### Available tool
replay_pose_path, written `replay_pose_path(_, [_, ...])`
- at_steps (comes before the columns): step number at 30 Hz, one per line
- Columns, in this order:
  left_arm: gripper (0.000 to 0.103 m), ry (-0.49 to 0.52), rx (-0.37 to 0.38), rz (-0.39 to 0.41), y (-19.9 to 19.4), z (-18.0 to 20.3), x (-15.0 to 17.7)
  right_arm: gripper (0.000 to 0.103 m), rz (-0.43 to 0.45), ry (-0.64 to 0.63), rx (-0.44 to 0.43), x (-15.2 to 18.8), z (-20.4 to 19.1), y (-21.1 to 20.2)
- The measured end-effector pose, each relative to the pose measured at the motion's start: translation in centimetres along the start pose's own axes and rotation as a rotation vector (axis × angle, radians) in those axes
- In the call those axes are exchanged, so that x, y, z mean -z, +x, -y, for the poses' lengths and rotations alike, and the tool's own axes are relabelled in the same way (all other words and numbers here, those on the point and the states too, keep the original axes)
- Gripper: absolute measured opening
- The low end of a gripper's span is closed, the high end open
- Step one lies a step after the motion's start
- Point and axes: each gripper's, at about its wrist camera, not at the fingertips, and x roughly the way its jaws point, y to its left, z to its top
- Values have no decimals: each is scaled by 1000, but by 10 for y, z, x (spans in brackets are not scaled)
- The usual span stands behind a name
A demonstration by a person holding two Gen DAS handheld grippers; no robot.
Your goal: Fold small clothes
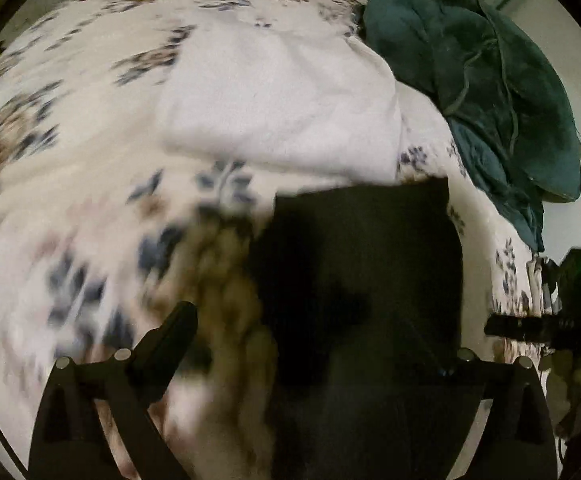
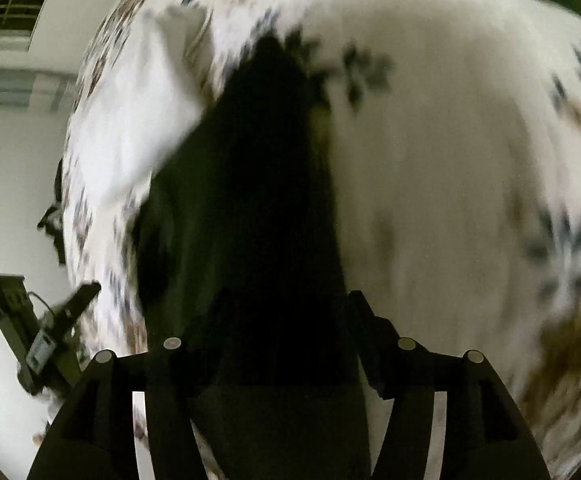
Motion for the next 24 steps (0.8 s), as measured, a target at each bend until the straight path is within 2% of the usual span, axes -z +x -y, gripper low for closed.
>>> replay_pose_path(2, [98,-48,-9,-7,-26,3,39,61,-40,7,-14,38,8,-5])
replay_pose_path(3, [98,-63,-27,-15,-44,3,70,61,-62,10,-19,60,12,-8])
replay_pose_path(4, [98,-70,-44,-23,-43,18,82,61,-82,9,-20,80,16,-10])
replay_pose_path(5, [98,-88,-64,-45,-57,18,117,61,-104,3,-11,102,20,-11])
replay_pose_path(7, [98,-121,-86,-103,-61,30,163,61,-136,2,1,144,32,-15])
replay_pose_path(10, [98,-171,-117,-211,-57,31,233,61,-209,43,-3,219,56,-11])
replay_pose_path(11, [98,-184,-128,-235,-53,33,247,61,-236,52,0,242,65,-6])
replay_pose_path(14, [98,-233,-142,-316,-36,25,302,61,-298,106,19,298,93,15])
replay_pose_path(16, [98,-257,-147,-343,-24,21,326,61,-323,132,26,324,104,30])
replay_pose_path(17, [93,-269,-134,-336,-19,20,334,61,-332,142,32,335,109,38])
replay_pose_path(18, [62,-278,-119,-325,-17,19,338,61,-335,149,34,345,113,47])
replay_pose_path(19, [41,-285,-117,-317,-14,19,342,58,-331,152,38,350,116,55])
replay_pose_path(20, [17,-293,-101,-316,-10,19,344,48,-314,155,47,356,119,62])
replay_pose_path(21, [8,-301,-70,-300,-9,20,346,39,-304,157,54,358,118,66])
replay_pose_path(22, [7,-294,-58,-273,-11,24,346,13,-293,158,61,362,118,71])
replay_pose_path(23, [6,-283,-58,-262,-13,27,347,6,-279,168,48,366,119,72])
replay_pose_path(24, [6,-272,-51,-248,-17,29,348,6,-263,172,50,367,118,71])
